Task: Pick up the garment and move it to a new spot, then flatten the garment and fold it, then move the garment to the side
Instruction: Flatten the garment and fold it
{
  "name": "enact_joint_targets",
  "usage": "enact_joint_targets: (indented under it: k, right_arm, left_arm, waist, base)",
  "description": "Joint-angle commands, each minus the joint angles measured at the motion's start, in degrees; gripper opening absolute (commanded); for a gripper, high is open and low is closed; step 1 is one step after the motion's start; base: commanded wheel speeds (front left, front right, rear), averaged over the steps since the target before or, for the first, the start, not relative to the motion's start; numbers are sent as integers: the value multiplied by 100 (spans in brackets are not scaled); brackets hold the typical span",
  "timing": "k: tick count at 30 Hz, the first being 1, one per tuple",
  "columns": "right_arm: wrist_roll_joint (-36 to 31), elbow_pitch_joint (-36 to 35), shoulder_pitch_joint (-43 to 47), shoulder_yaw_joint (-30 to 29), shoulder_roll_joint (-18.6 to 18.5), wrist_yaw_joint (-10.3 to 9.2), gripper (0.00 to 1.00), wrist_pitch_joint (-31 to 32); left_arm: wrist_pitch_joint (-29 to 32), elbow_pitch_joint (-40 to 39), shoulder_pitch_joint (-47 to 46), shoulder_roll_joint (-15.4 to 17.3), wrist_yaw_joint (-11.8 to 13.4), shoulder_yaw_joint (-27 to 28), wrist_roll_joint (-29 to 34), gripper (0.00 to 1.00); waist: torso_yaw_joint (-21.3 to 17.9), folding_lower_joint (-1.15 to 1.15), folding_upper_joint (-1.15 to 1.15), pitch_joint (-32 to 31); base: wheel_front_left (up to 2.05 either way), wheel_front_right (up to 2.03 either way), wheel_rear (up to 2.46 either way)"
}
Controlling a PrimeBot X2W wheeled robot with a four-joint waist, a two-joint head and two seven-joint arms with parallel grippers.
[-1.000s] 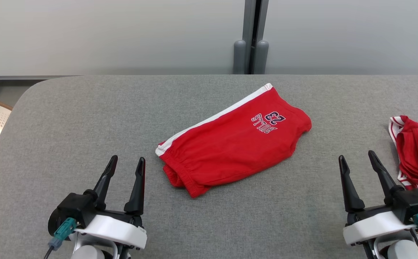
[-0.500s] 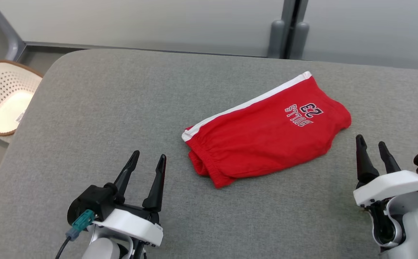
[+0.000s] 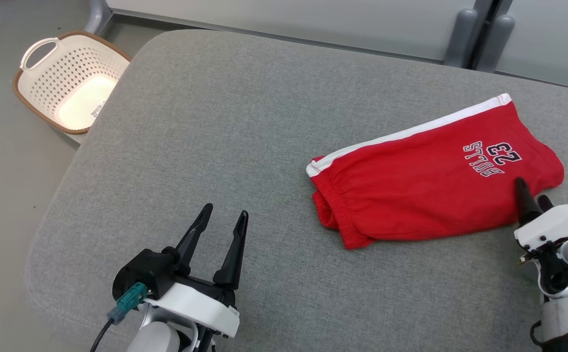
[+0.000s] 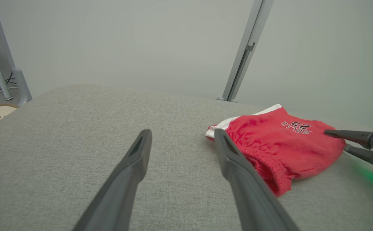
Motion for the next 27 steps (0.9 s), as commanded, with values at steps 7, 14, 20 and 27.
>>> enact_joint_targets:
  k: [7,14,20,27]
  right_arm:
    - [-470,576,-510,-798,0,-2,100,380]
    - [-1011,1164,-1121,-1323,46,-2,100,664]
    - [-1137,1337,-1361,-1437,35,-2,0,339]
    - [-627,1352,-1204,-1113,-18,-2,0,-281]
  left_arm:
    - [3,-82,-179,19,58,-150,-130,100]
    - [3,-119,-290,19,87,-303,-248,100]
    - [2,-55,-288,19,109,-257,-211,100]
    - [2,68,-158,20,89,-193,-65,100]
  waist:
    - [324,0,0,197]
    - [487,0,0,387]
    - [446,0,0,334]
    - [134,0,0,48]
  base:
    - [0,0,0]
    - [0,0,0]
    - [0,0,0]
    - [0,0,0]
